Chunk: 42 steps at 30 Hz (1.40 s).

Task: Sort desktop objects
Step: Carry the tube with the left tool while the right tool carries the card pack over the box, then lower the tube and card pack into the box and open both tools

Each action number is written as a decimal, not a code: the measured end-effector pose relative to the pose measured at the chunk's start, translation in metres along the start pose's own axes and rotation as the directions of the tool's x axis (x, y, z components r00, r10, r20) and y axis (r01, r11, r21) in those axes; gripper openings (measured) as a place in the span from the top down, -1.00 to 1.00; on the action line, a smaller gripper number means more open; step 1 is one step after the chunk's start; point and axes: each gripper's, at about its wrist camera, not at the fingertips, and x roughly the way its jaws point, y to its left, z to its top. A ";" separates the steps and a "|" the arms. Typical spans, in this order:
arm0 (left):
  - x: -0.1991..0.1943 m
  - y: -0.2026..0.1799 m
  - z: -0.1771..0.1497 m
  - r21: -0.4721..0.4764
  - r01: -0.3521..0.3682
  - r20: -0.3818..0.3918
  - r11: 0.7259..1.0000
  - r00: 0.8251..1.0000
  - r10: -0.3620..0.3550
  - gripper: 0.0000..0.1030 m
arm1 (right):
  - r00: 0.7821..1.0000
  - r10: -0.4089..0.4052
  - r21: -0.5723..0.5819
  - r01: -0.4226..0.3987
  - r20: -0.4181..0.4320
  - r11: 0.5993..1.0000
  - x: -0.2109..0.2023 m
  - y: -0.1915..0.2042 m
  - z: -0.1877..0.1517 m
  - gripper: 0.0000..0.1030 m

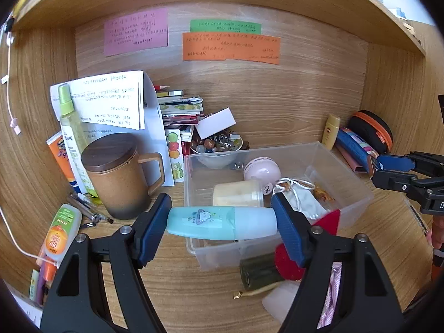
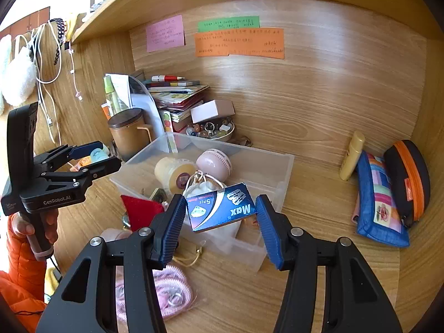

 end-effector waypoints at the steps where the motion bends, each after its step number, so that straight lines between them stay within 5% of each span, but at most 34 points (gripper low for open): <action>1: 0.004 0.002 0.001 -0.005 0.005 -0.006 1.000 1.000 -0.005 -0.42 | 1.000 0.002 0.001 -0.002 -0.003 1.000 0.003 -0.001 0.002 0.05; 19: 0.054 0.006 -0.001 -0.036 0.061 -0.107 0.998 0.992 -0.064 -0.42 | 0.991 0.022 0.020 -0.020 -0.129 1.000 0.057 -0.012 0.003 0.05; 42: 0.057 0.003 -0.002 -0.002 0.045 -0.108 0.999 0.993 -0.045 -0.47 | 0.979 0.023 -0.002 -0.024 -0.202 1.000 0.082 -0.005 -0.002 0.04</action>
